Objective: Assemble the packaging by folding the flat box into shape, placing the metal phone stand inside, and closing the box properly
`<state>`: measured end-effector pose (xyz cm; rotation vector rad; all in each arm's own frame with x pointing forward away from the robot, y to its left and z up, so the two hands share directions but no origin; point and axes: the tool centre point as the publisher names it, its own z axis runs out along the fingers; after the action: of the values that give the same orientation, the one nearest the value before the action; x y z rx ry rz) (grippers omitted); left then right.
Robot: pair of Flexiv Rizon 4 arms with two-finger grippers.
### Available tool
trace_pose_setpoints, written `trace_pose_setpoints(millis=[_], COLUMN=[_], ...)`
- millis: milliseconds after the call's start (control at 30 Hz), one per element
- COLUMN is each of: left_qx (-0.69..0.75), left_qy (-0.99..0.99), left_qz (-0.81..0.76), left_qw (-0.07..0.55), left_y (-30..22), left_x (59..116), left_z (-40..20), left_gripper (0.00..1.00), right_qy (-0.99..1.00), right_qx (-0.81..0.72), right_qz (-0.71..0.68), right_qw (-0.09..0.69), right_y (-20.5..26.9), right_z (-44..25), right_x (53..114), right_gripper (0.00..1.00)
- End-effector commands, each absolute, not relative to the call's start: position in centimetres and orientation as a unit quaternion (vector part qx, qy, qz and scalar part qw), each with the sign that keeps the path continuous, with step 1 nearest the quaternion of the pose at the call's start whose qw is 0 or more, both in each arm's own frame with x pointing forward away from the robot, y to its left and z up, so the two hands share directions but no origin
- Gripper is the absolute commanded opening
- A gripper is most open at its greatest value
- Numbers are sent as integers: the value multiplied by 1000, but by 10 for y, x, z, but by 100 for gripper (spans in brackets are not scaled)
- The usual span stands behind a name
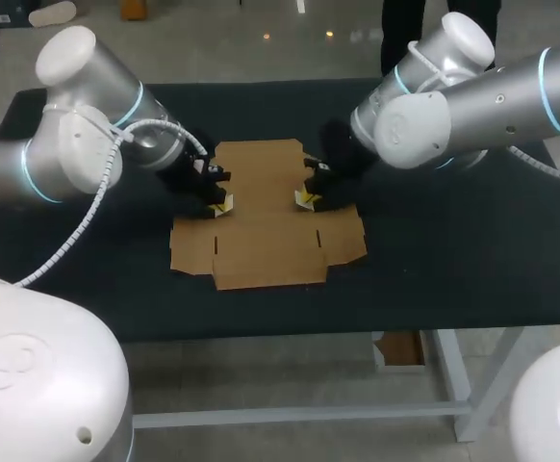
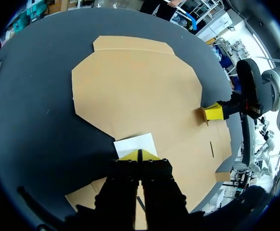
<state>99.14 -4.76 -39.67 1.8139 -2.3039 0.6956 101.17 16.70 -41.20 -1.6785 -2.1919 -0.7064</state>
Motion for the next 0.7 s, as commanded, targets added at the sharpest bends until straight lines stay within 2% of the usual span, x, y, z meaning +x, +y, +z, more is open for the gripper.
trace_pose_setpoints(millis=[33,333,700], left_qx=[607,619,635], left_qy=[-763,-761,-754], left_qz=[217,195,165], left_qw=[49,20,17], left_y=[-54,-60,-58], left_x=[993,996,999], left_z=[-399,-408,-415], left_gripper=[0,0,0], right_qy=[-762,-762,-760], right_qx=[-588,-600,-614], right_qz=[-236,-215,-188], right_qw=[134,119,105], right_y=[172,175,174], right_z=[-414,-422,-431], right_x=[1011,1012,1013], right_gripper=[0,0,0])
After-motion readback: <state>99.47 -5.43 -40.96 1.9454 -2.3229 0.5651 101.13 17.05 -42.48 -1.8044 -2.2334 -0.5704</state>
